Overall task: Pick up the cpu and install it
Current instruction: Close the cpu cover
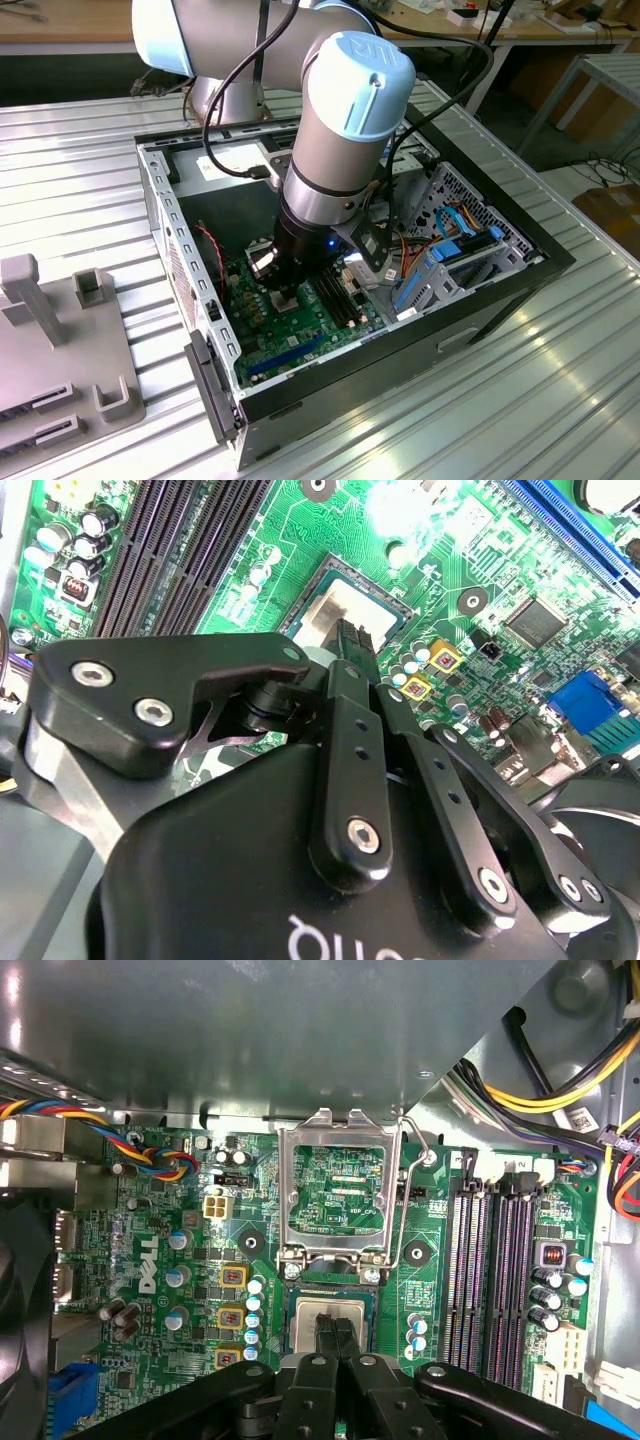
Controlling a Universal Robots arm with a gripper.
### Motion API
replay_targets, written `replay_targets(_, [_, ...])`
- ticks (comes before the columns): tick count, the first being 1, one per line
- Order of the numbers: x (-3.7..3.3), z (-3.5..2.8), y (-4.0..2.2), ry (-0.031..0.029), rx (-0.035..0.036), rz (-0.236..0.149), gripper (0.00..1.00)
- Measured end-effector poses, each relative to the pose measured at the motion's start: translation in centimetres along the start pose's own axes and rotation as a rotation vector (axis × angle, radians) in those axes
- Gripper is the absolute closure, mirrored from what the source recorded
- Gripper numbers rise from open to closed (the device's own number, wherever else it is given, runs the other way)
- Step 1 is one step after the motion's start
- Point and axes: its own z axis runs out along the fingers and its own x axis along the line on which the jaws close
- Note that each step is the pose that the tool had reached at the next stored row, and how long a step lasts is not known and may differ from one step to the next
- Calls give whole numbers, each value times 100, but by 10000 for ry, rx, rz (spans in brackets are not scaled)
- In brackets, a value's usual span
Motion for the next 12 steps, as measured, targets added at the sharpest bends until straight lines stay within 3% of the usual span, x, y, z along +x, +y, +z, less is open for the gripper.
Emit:
replay_targets(9, [-12,-77,3,23,16,-649,89])
replay_targets(12, [-43,-79,50,27,17,-658,89])
